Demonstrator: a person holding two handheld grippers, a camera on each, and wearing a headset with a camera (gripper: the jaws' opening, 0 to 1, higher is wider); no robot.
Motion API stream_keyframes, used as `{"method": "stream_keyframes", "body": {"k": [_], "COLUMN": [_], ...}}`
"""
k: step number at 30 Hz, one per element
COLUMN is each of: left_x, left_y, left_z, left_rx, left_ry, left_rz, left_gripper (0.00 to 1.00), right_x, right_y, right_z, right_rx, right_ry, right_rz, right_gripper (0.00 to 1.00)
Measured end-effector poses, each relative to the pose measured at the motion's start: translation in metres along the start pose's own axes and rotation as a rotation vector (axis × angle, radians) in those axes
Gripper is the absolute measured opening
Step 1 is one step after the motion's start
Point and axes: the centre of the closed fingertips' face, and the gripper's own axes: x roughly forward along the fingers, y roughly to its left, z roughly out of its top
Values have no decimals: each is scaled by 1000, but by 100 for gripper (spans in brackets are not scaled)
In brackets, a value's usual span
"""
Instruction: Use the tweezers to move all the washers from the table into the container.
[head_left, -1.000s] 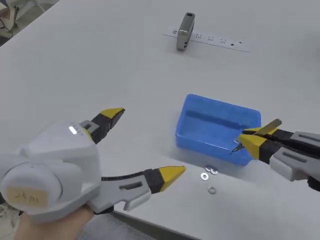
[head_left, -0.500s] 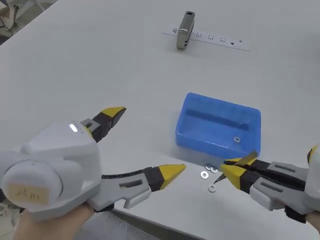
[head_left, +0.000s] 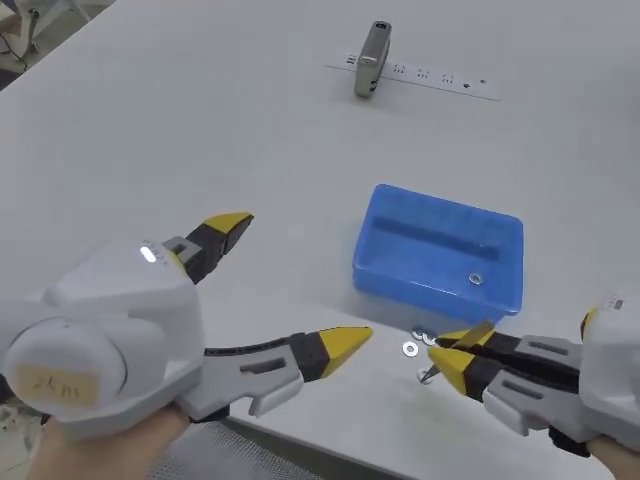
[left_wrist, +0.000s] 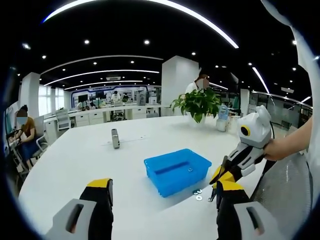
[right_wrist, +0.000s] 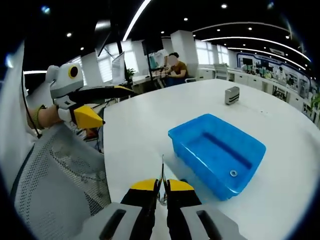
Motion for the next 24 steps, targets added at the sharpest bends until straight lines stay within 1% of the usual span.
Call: {"method": "stream_keyframes", "body": {"k": [4,11,14,16,19,22,24], "left_x": [0,0,0,0,0,0,0], "left_y": [0,-2,-2,-3,-3,-4,-5], "left_z": [0,2,3,3,3,3,2], "left_rx": [0,-5,-4,-4,-1,4,4], "left_ry": [-1,-11,-14,-17,-15,-13,-8], "left_rz": [-1,-7,-9,-11,-13,-16,-18], "left_gripper": [87,87,87,87,87,87,87], "right_x": [1,0,1,1,1,0,0], "right_y": [2,5,6,8,10,7,8], "right_z": [-1,-1,-1,-2,-3,-3,-3], "right_rx": [-19,-79,-93,-128,-160,-162,-139], "right_ry": [1,6,5,12,21,30,27], "right_rz": [7,-3,-2,-4,-8,-17,-16], "right_gripper": [3,3,3,3,3,2,2]}}
